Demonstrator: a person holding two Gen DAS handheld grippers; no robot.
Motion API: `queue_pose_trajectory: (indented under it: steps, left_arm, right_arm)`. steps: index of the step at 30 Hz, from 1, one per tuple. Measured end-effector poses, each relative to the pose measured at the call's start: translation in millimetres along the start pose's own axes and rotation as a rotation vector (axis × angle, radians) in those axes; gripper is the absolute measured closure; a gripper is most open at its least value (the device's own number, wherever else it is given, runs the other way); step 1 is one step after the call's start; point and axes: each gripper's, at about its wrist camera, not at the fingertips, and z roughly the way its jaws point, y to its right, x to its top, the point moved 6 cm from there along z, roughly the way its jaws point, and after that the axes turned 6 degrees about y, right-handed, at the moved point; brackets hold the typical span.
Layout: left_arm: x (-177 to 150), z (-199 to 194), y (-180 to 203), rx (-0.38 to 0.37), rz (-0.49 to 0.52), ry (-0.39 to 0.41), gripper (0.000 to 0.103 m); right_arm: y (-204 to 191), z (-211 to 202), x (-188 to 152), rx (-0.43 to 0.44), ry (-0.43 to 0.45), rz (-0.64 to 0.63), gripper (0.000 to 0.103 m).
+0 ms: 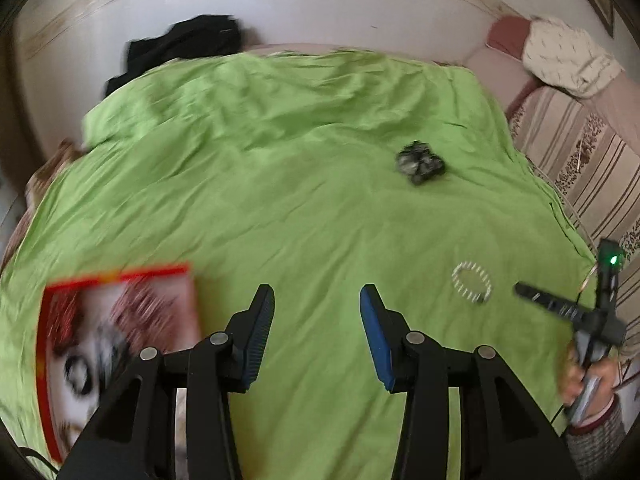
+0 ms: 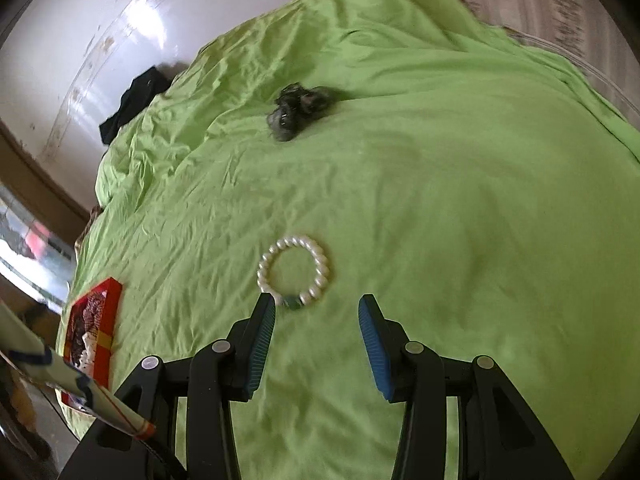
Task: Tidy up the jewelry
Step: 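Grasp the dark sheer scrunchie with the left tool while the right tool grasps the pearl bracelet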
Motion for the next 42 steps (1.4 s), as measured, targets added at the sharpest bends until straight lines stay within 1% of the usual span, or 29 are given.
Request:
queue_pose_trajectory:
  steps: [3,5,6,8,12,14,15,18,20,22,24,27,29,30,31,32,33,34,37,40,42]
  left_arm:
    - [37.3,39.7,40.6,0.016,0.070,0.006,0.060]
    - [56.2,66.2,64.3,0.027,0.122,0.012,0.060]
    - [67.1,86.2,78.4,0.028,0.140,0.009,0.060]
    - [80.4,116.3,96.5,0.023,0.152,-0.007,0.060]
    - [103.9,190.4,133.5,0.003,0.152,-0.055,0.060]
    - [110.0,219.9,146.7,-0.021,0.140,-0.080,0.058]
    - [113.3,238.9,155.2,-0.035,0.146,-0.098,0.054]
    - [120.2,273.6,169.2,-0.040,0.150,-0.106,0.052]
    - [126.5,290.3,174.0,-0.064,0.120,-0.110,0.050]
    - [133.9,306.0,176.3,-0.088,0.072,-0.103,0.040]
    - [135.6,319.7,177.8,-0.094,0.049,-0.101,0.034]
    - [126.2,337.9,183.2,-0.093,0.061,-0.142,0.031]
    - [115.0,346.0,188.4,-0.094,0.083,-0.182,0.031]
    - [110.5,348.4,191.4,-0.090,0.094,-0.198,0.038]
    - [106.4,348.4,193.4,-0.090,0.104,-0.209,0.074]
    - [100.8,346.5,195.8,-0.088,0.125,-0.228,0.089]
    - [98.9,342.9,196.2,-0.084,0.131,-0.229,0.090]
    - [98.9,333.8,195.8,-0.089,0.129,-0.209,0.090]
    - [99.4,296.2,189.7,-0.100,0.126,-0.164,0.091]
    - [100.0,249.9,174.3,-0.106,0.102,-0.118,0.091]
    - [99.7,210.7,160.6,-0.112,0.081,-0.078,0.091]
  right_arm:
    - [-2.6,15.7,8.0,0.009,-0.013,-0.028,0.056]
    - [-1.2,23.1,11.2,0.006,-0.013,-0.047,0.056]
    - [0.1,26.5,11.8,0.007,-0.015,-0.052,0.056]
    - [3.1,32.6,13.7,0.009,-0.018,-0.058,0.056]
    - [4.9,50.7,15.6,0.030,-0.045,-0.061,0.055]
    - [5.2,58.7,14.8,0.039,-0.057,-0.064,0.055]
    - [5.4,61.6,13.9,0.043,-0.061,-0.065,0.055]
    - [5.6,65.9,12.3,0.050,-0.062,-0.071,0.055]
    - [4.9,67.1,12.1,0.054,-0.059,-0.074,0.055]
    - [4.0,69.4,11.3,0.052,-0.060,-0.078,0.055]
    - [3.1,71.0,10.1,0.046,-0.061,-0.088,0.055]
    - [-1.5,71.4,7.5,0.024,-0.054,-0.129,0.054]
    - [-6.8,72.2,5.6,0.004,-0.046,-0.162,0.055]
    - [-9.6,72.6,4.2,-0.010,-0.042,-0.185,0.060]
    - [-12.8,73.1,2.3,-0.027,-0.039,-0.210,0.073]
    - [-15.3,73.0,1.0,-0.034,-0.038,-0.225,0.079]
    - [-17.5,72.3,0.1,-0.033,-0.035,-0.233,0.089]
    - [-18.7,71.9,0.4,-0.025,-0.035,-0.235,0.092]
    - [-23.1,65.4,1.3,-0.005,-0.021,-0.224,0.092]
    - [-28.3,51.4,5.5,0.007,0.009,-0.214,0.092]
    - [-34.1,38.9,8.9,0.011,0.036,-0.212,0.092]
